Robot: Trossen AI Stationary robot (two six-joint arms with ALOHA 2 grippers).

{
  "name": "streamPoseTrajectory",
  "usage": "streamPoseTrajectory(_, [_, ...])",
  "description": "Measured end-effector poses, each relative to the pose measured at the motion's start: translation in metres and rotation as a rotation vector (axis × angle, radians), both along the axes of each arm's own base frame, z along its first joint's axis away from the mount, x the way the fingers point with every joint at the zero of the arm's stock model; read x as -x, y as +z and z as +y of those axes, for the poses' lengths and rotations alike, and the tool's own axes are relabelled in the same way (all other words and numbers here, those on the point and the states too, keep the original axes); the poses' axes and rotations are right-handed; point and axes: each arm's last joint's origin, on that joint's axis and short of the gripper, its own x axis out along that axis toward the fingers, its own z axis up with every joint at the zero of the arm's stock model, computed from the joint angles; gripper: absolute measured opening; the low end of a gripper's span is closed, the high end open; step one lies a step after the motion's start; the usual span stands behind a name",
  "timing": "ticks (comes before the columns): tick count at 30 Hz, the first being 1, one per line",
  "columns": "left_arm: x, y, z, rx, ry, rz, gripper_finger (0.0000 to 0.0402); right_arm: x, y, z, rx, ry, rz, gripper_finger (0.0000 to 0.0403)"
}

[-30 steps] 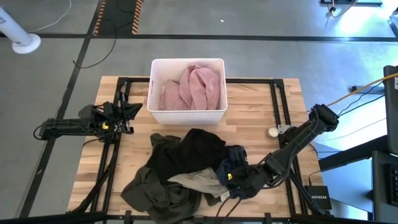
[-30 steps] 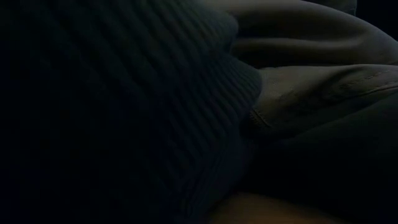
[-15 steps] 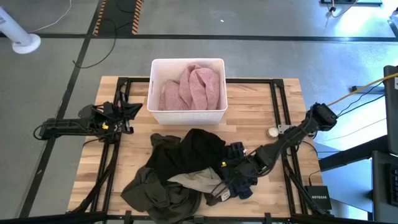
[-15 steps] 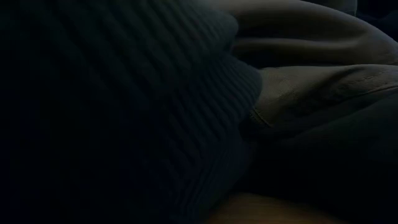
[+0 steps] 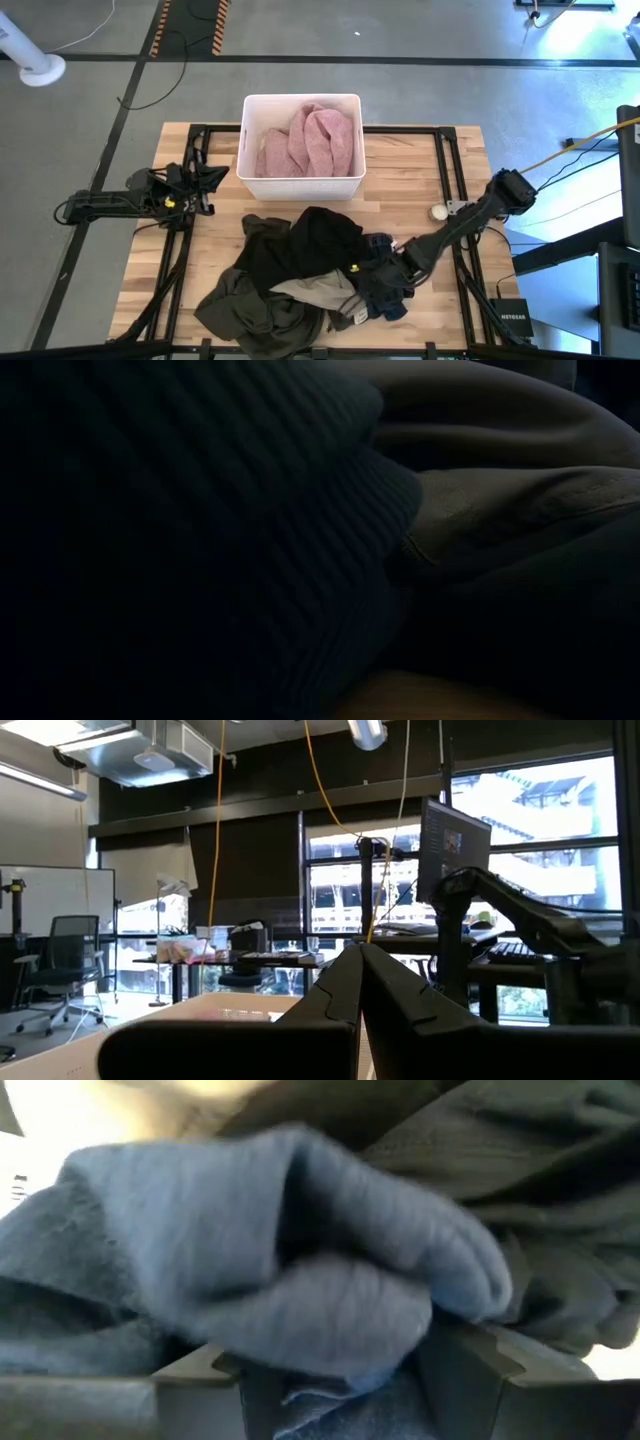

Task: Sort clothes
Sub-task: Put the blue boxer into the white laundry organizer

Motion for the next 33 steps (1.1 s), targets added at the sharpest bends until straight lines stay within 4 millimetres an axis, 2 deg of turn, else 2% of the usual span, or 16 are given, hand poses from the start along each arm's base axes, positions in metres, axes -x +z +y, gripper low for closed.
streamPoseTrajectory(7, [0.000,0.000,0.000,0.002,-0.001,0.004,0.0000,-0.013,-0.018,-0.011,0.019,0.026,0.067,0.0205])
streamPoseTrajectory(11, [0.000,0.000,0.000,-0.002,0.001,0.006,0.0000,-0.014,-0.019,-0.013,0.028,0.037,0.070,0.0189])
streamPoseTrajectory(14, [0.000,0.000,0.000,-0.010,0.004,0.008,0.0000,-0.014,-0.019,-0.013,0.039,0.043,0.068,0.0140])
streamPoseTrajectory(18, [0.000,0.000,0.000,-0.021,0.009,0.011,0.0000,-0.013,-0.017,-0.013,0.036,0.027,0.066,0.0038])
streamPoseTrajectory(19, [0.000,0.000,0.000,-0.021,0.009,0.009,0.0000,-0.012,-0.016,-0.014,0.036,0.027,0.065,0.0023])
streamPoseTrajectory(24, [0.000,0.001,0.000,-0.021,0.009,-0.001,0.0000,-0.003,0.007,-0.019,0.035,-0.009,0.011,0.0036])
streamPoseTrajectory(28, [0.001,0.002,0.000,-0.029,0.013,-0.012,0.0000,0.006,0.033,-0.026,0.022,-0.026,-0.080,0.0018])
streamPoseTrajectory(33, [0.001,0.002,0.000,-0.030,0.014,-0.013,0.0000,0.018,0.064,-0.034,0.007,-0.050,-0.204,0.0019])
